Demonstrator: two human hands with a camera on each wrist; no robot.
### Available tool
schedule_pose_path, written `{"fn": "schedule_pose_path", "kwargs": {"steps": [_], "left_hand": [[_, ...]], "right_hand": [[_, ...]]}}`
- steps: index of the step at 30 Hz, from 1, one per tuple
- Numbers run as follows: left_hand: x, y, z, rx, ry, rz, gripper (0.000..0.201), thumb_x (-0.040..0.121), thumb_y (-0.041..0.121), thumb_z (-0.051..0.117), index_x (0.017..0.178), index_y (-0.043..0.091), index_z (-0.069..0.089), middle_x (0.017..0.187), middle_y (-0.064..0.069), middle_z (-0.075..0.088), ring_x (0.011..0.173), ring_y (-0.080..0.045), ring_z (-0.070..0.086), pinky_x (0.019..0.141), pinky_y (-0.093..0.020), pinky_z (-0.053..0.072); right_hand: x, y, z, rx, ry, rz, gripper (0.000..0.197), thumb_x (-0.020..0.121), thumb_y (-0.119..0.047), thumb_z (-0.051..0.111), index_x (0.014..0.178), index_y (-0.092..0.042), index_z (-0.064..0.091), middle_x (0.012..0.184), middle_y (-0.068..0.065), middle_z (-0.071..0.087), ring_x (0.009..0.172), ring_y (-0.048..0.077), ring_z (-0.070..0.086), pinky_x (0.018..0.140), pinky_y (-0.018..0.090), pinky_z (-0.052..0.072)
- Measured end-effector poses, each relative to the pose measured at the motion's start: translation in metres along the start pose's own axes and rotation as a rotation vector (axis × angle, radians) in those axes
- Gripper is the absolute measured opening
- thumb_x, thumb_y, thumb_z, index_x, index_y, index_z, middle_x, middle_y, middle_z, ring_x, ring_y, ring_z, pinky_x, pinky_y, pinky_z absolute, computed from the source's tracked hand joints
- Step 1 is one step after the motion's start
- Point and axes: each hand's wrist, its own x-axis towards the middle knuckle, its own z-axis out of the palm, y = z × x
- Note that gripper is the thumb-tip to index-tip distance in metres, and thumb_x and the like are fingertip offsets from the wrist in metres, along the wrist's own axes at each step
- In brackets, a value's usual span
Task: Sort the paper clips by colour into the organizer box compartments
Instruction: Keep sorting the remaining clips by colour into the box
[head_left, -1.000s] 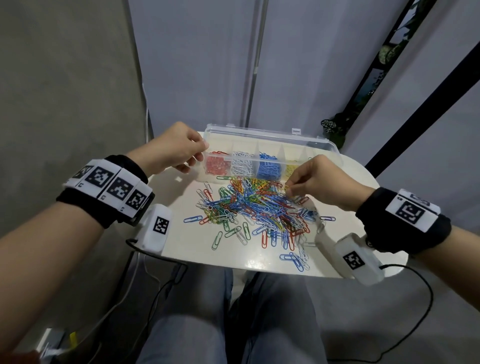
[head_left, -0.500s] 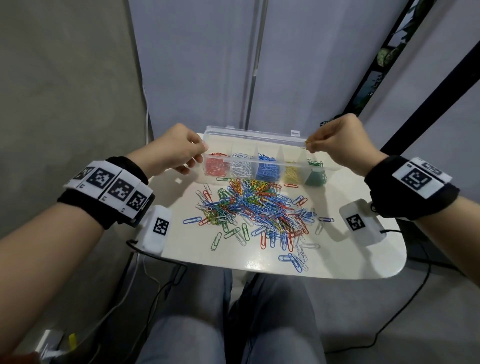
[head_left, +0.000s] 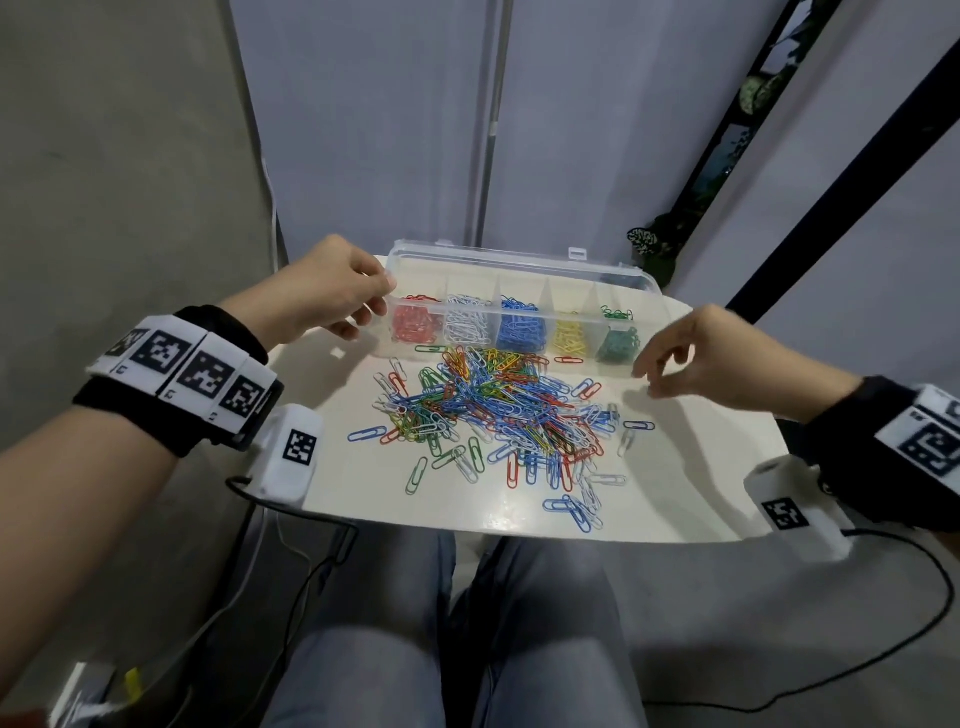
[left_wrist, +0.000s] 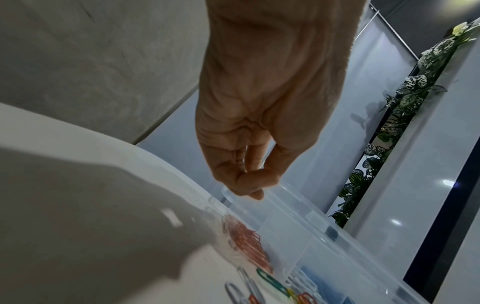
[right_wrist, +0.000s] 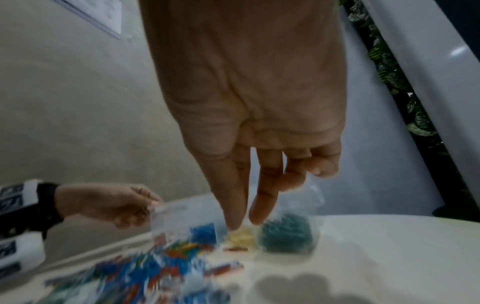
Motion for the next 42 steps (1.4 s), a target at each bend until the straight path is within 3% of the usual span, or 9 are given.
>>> {"fn": "schedule_pose_path", "kwargs": {"steps": [3, 9, 13, 20, 27, 32, 37, 40, 42], "left_hand": [[-0.002, 0.002, 0.001, -0.005, 0.002, 0.001, 0.02, 0.099, 0.018, 0.052, 0.094, 0.003, 0.064, 0.079, -0.009, 0.062, 0.06, -0.017, 0.048, 0.049, -0.028, 0.045], [-0.003, 0.003, 0.0, 0.001, 0.003, 0.0, 0.021, 0.099, 0.017, 0.052, 0.099, 0.001, 0.064, 0.078, -0.009, 0.06, 0.058, -0.016, 0.047, 0.045, -0.026, 0.045], [-0.003, 0.003, 0.0, 0.009, 0.002, -0.003, 0.021, 0.099, 0.017, 0.052, 0.099, 0.0, 0.064, 0.078, -0.009, 0.061, 0.058, -0.017, 0.047, 0.041, -0.023, 0.046], [-0.004, 0.004, 0.001, 0.013, 0.002, -0.008, 0.021, 0.099, 0.017, 0.052, 0.099, 0.0, 0.064, 0.078, -0.009, 0.061, 0.058, -0.016, 0.047, 0.041, -0.023, 0.045], [-0.005, 0.006, 0.001, 0.017, 0.003, -0.012, 0.021, 0.099, 0.017, 0.052, 0.101, 0.0, 0.064, 0.079, -0.009, 0.061, 0.058, -0.016, 0.048, 0.044, -0.024, 0.045], [-0.005, 0.006, 0.0, 0.015, 0.001, -0.011, 0.02, 0.099, 0.017, 0.052, 0.101, 0.001, 0.064, 0.079, -0.009, 0.061, 0.059, -0.016, 0.048, 0.046, -0.026, 0.045], [-0.003, 0.005, 0.0, 0.005, 0.0, -0.013, 0.021, 0.1, 0.017, 0.052, 0.101, -0.001, 0.064, 0.078, -0.008, 0.06, 0.059, -0.016, 0.047, 0.047, -0.026, 0.044], [-0.003, 0.004, 0.001, -0.001, -0.001, -0.014, 0.022, 0.099, 0.017, 0.052, 0.101, -0.001, 0.064, 0.077, -0.008, 0.06, 0.058, -0.016, 0.047, 0.047, -0.026, 0.044], [-0.003, 0.003, 0.001, -0.002, -0.001, -0.014, 0.022, 0.099, 0.018, 0.052, 0.101, -0.001, 0.064, 0.077, -0.008, 0.06, 0.058, -0.016, 0.047, 0.047, -0.026, 0.045]], "right_hand": [[-0.005, 0.014, 0.017, -0.076, -0.096, 0.037, 0.02, 0.069, -0.007, 0.081, 0.083, -0.019, 0.075, 0.073, -0.009, 0.066, 0.068, 0.009, 0.057, 0.062, 0.015, 0.041], [-0.005, 0.016, 0.036, -0.188, -0.091, 0.009, 0.014, 0.074, -0.011, 0.078, 0.074, -0.02, 0.067, 0.074, -0.008, 0.062, 0.068, 0.008, 0.05, 0.059, 0.013, 0.035], [-0.004, 0.011, 0.036, -0.215, -0.103, 0.019, 0.013, 0.077, -0.013, 0.077, 0.076, -0.018, 0.065, 0.069, -0.015, 0.051, 0.069, 0.012, 0.048, 0.063, 0.025, 0.035], [-0.004, 0.009, 0.034, -0.084, -0.005, -0.156, 0.019, 0.077, -0.001, 0.071, 0.084, -0.019, 0.073, 0.066, -0.017, 0.058, 0.06, 0.005, 0.05, 0.06, 0.011, 0.038], [0.003, -0.005, 0.032, -0.034, -0.057, -0.229, 0.028, 0.078, 0.0, 0.069, 0.095, -0.021, 0.077, 0.069, -0.018, 0.061, 0.064, 0.007, 0.051, 0.059, 0.012, 0.038], [0.008, -0.01, 0.041, -0.06, -0.098, -0.2, 0.021, 0.075, -0.004, 0.075, 0.093, -0.016, 0.077, 0.072, -0.01, 0.064, 0.063, 0.002, 0.054, 0.059, 0.01, 0.039], [0.012, -0.006, 0.039, -0.206, 0.019, -0.059, 0.011, 0.076, -0.018, 0.08, 0.086, -0.013, 0.077, 0.071, -0.003, 0.062, 0.072, 0.02, 0.062, 0.069, 0.03, 0.05], [0.01, -0.01, 0.036, -0.056, 0.029, -0.08, 0.008, 0.074, -0.013, 0.082, 0.079, -0.014, 0.076, 0.067, -0.005, 0.063, 0.059, 0.004, 0.054, 0.057, 0.013, 0.039], [0.005, -0.019, 0.037, 0.072, -0.031, -0.151, 0.01, 0.073, -0.006, 0.081, 0.075, -0.014, 0.076, 0.068, -0.006, 0.067, 0.061, 0.001, 0.053, 0.056, 0.012, 0.038]]}}
